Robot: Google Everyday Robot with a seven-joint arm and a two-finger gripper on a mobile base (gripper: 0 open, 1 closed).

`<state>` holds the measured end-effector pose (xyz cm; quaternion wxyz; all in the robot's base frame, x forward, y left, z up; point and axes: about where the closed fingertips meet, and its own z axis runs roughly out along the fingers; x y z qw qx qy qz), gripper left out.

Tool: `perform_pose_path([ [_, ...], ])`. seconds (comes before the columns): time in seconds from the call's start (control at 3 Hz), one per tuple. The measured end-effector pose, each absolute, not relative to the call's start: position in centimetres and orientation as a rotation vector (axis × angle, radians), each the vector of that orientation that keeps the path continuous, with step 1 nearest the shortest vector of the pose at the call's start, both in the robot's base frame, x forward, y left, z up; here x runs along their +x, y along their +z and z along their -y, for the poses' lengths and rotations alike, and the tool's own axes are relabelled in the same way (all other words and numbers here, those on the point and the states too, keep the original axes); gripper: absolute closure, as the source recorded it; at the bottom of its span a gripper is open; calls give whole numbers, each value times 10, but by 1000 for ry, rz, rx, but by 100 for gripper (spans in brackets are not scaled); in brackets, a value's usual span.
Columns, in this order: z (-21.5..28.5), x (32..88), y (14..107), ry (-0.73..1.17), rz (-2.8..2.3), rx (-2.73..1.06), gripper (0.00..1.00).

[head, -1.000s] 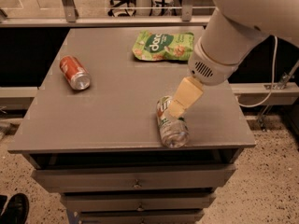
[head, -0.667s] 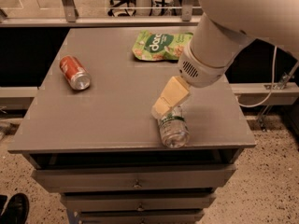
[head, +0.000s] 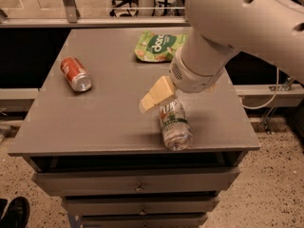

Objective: Place 7up can upright

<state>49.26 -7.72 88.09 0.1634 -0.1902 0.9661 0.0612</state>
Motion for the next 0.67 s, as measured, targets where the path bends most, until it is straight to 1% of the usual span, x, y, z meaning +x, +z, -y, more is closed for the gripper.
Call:
perform_pose_path([
  [0.67,65,496,859,167,-2813,-381,0],
])
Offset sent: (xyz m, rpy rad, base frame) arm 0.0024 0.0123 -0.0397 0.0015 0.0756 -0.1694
